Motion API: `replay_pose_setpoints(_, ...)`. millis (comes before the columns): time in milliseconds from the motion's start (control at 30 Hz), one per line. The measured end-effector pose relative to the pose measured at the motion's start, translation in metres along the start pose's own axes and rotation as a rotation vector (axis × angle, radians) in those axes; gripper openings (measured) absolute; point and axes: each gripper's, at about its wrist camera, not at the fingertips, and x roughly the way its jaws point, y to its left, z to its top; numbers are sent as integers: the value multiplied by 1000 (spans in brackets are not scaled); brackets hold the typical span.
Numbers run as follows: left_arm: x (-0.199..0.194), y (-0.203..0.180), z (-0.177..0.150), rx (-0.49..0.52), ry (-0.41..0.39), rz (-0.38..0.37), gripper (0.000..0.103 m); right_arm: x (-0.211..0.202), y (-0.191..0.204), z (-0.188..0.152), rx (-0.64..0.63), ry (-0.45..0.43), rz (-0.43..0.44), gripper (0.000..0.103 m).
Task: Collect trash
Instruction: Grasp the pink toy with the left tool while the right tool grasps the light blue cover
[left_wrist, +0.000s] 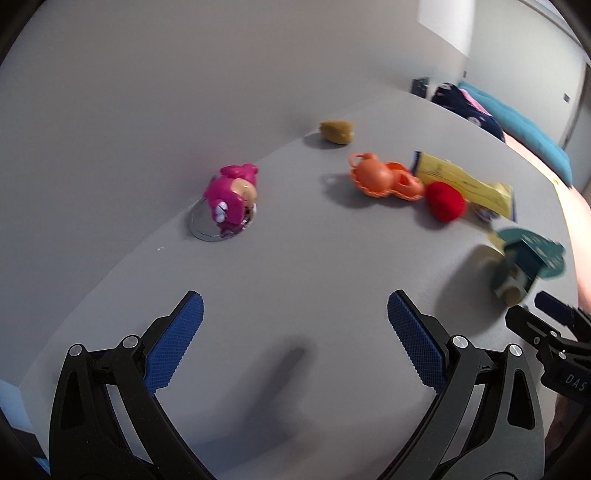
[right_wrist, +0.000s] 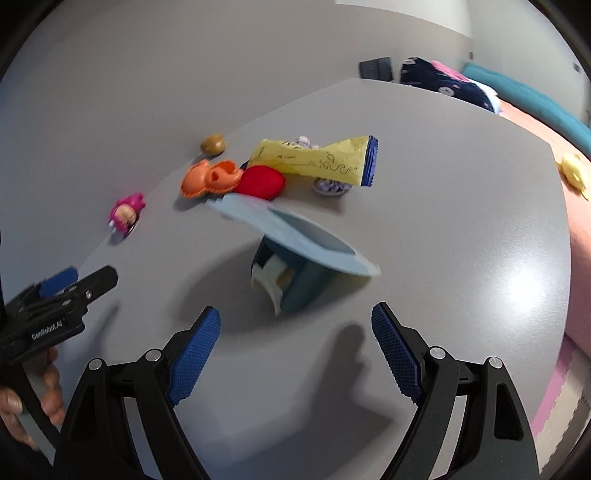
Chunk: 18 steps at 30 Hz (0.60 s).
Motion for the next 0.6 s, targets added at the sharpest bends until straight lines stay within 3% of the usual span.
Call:
replay_pose_setpoints(333,34,14,28,-55,15,61,97,22,-6,24,26,-27,-82,84)
replay_pose_setpoints(600,57,30,58,-138,25,133,97,31,-14,39,-17,-17,-38,76)
